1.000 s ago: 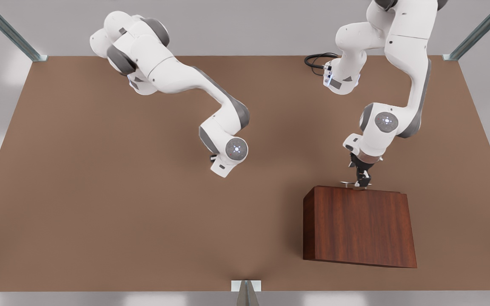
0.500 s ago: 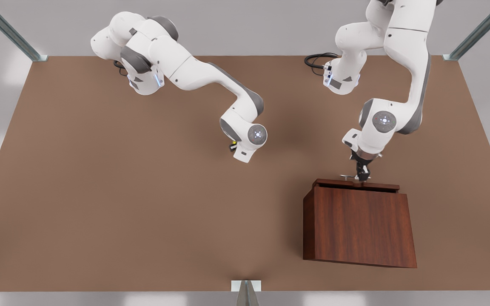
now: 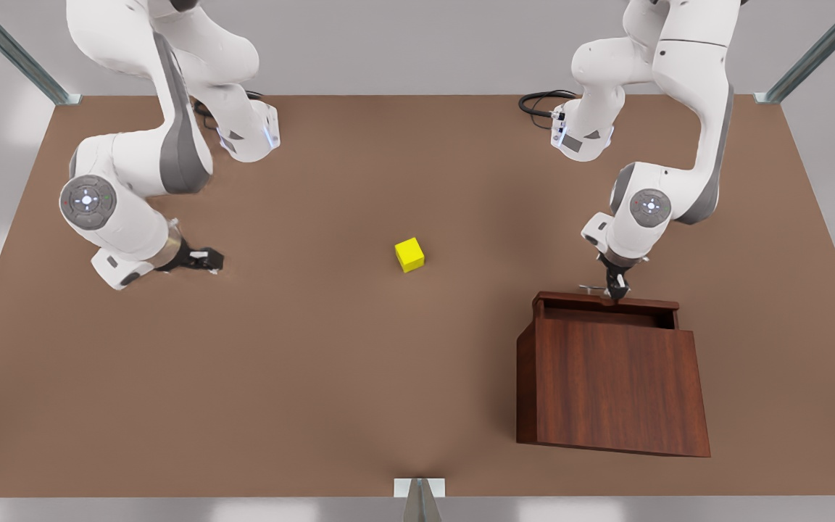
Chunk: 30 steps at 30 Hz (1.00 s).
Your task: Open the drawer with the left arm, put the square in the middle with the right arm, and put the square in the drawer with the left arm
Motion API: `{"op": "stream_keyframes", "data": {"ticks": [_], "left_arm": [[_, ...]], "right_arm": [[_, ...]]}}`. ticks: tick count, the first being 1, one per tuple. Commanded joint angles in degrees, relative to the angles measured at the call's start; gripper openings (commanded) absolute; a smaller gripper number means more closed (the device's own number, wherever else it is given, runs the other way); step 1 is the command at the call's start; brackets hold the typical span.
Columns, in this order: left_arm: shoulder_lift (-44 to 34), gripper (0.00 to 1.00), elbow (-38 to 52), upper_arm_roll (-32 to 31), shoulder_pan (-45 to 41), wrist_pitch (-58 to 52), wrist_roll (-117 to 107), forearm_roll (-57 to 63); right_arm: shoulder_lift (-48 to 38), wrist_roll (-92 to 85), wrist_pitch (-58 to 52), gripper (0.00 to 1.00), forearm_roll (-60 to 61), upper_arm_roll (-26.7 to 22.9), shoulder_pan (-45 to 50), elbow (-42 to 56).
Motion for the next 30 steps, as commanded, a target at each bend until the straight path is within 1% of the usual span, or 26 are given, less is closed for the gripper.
{"op": "stream_keyframes", "data": {"ticks": [1, 3, 4, 6, 8, 10, 12, 22, 30], "left_arm": [[-0.21, 1.0, 0.0, -0.01, -0.15, -0.19, 0.0, -0.02], [-0.57, 1.0, -0.17, -0.18, -0.58, -1.42, 0.0, -0.02], [-0.57, 1.0, -0.26, -0.18, -0.76, -1.86, 0.0, -0.02], [-0.65, 1.0, -0.35, -0.18, -0.85, -2.39, -0.26, -0.02], [-1.01, 1.0, -0.26, -0.27, -0.85, -3.44, -0.97, -0.11], [-1.18, 1.0, -0.35, -1.06, -0.85, -3.88, -1.85, -0.11], [-1.53, 1.0, -0.26, -1.06, -0.85, -4.58, -2.2, -0.11], [-2.68, 1.0, -0.79, -1.06, -1.73, -6.52, -3.08, -0.28], [-2.94, 1.0, -0.44, -1.06, -1.73, -4.41, -4.31, -0.28]], "right_arm": [[0.33, 1.29, -0.39, 1.0, -1.24, 0.18, 1.1, 1.89], [0.51, 0.52, -1.62, 1.0, -0.81, 0.18, -0.65, 1.82], [0.51, -4.13, -1.09, 1.0, 3.39, 0.09, -2.41, 1.64], [-0.71, -4.93, -0.39, 1.0, 3.76, 0.62, -2.42, 0.41], [-3.62, -5.37, 2.42, 1.0, 2.62, 1.06, -1.8, -3.63], [-3.18, -7.48, 3.04, 1.0, 2.62, 1.15, -1.71, -3.02], [-0.81, -6.69, 2.43, 1.0, 2.62, 1.15, -0.84, 0.67], [-0.8, -6.69, 2.78, 1.0, 2.62, 0.97, -0.57, -0.2], [-0.63, -7.31, 2.78, 1.0, 3.06, 0.53, -1.01, -0.12]]}}
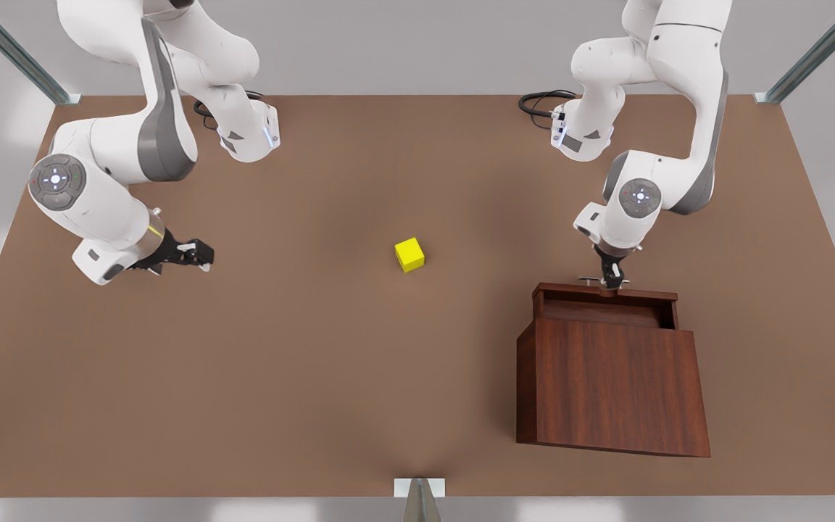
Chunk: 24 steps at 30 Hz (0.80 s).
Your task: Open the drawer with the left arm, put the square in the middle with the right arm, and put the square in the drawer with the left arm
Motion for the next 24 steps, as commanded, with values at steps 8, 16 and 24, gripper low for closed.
{"op": "stream_keyframes", "data": {"ticks": [8, 16, 24], "left_arm": [[0.8, 1.0, -0.35, -0.04, -0.55, -1.18, -0.28, 0.01], [0.63, 1.0, -0.7, -0.04, -0.64, -2.68, -0.37, 0.01], [-0.16, 1.0, -0.44, -0.04, -0.81, -3.64, -0.46, -0.61]], "right_arm": [[0.0, -0.18, -0.36, 1.0, 0.09, -0.09, 0.01, 0.0], [0.0, -0.18, -0.27, 1.0, 0.09, -0.09, -0.08, 0.0], [0.08, -0.18, -0.36, 1.0, 0.18, -0.09, -0.08, 0.0]]}}
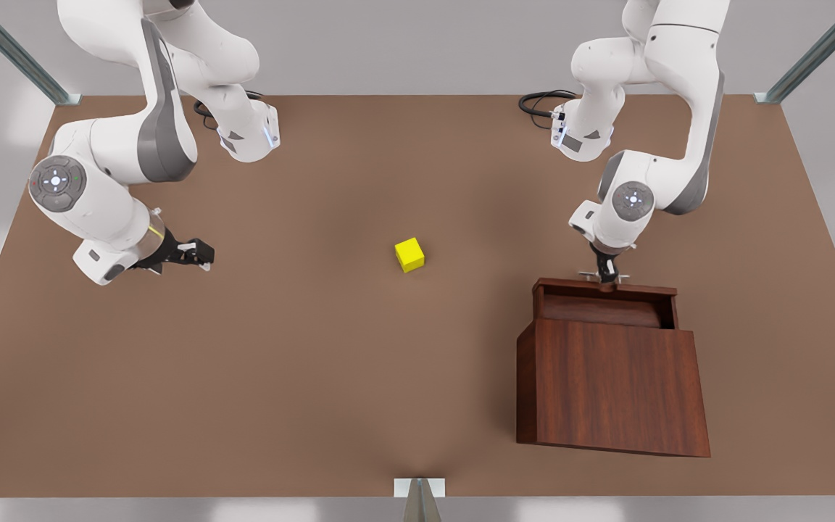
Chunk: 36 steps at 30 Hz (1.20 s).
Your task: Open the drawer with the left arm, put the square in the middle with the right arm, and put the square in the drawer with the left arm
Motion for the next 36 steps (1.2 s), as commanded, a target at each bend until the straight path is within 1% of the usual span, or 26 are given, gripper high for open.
{"op": "stream_keyframes", "data": {"ticks": [1, 15, 36], "left_arm": [[0.0, 1.0, 0.09, -0.05, 0.26, 0.03, -0.02, 0.17], [0.35, 1.0, 0.27, -0.4, 0.26, 0.9, -0.1, 0.26], [0.0, 1.0, -0.17, -0.4, 0.26, -1.47, -0.1, 0.17]], "right_arm": [[-0.09, -0.09, 0.0, 1.0, 0.0, 0.0, -0.01, 0.0], [0.35, 0.09, 0.09, 1.0, 0.0, -0.09, -0.62, 0.35], [0.44, -0.26, -0.18, 1.0, 0.09, -0.09, -1.76, 0.0]]}}
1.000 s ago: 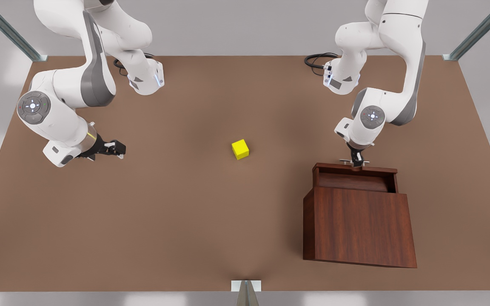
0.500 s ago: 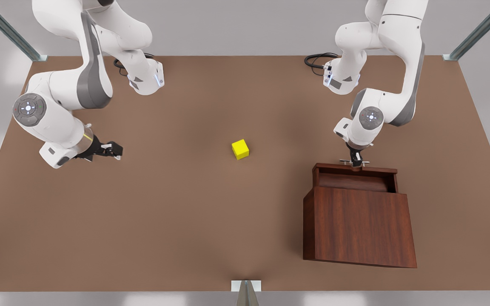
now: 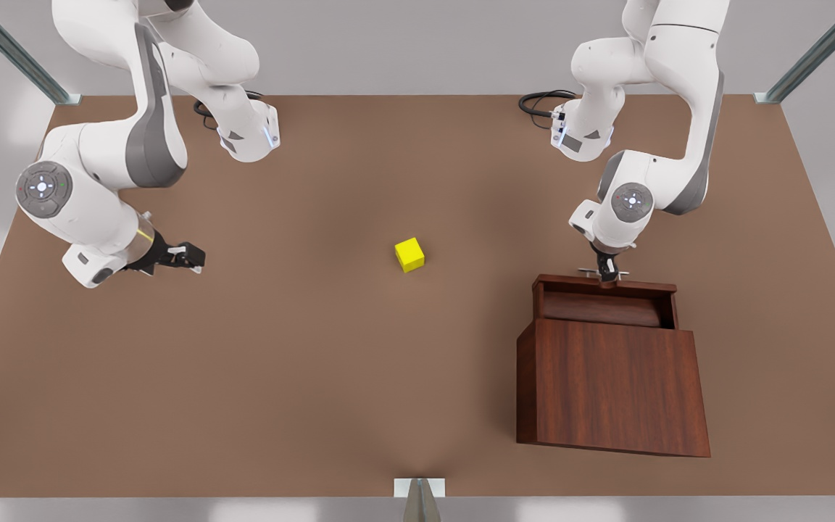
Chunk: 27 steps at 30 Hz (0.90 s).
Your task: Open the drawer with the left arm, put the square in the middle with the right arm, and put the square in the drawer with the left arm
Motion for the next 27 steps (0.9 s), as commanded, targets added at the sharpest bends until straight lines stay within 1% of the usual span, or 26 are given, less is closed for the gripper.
{"op": "stream_keyframes", "data": {"ticks": [1, 12, 20, 27], "left_arm": [[0.0, 1.0, 0.04, -0.04, -0.12, 0.01, 0.0, -0.14], [0.17, 1.0, 0.04, -0.04, -0.12, 1.42, 0.17, 0.03], [0.09, 1.0, -0.05, -0.04, -0.21, -0.08, 0.0, -0.05], [-0.62, 1.0, 0.04, -2.15, -0.21, -0.96, -4.48, -2.25]], "right_arm": [[0.04, 0.0, 0.0, 1.0, 0.0, 0.0, 0.0, 0.0], [0.31, 0.0, -0.09, 1.0, 1.58, -0.09, -0.7, 0.35], [0.22, 0.88, 0.53, 1.0, 1.41, 0.18, -0.26, 0.62], [0.31, 0.35, 0.44, 1.0, 1.32, 0.18, -0.44, 0.7]]}}
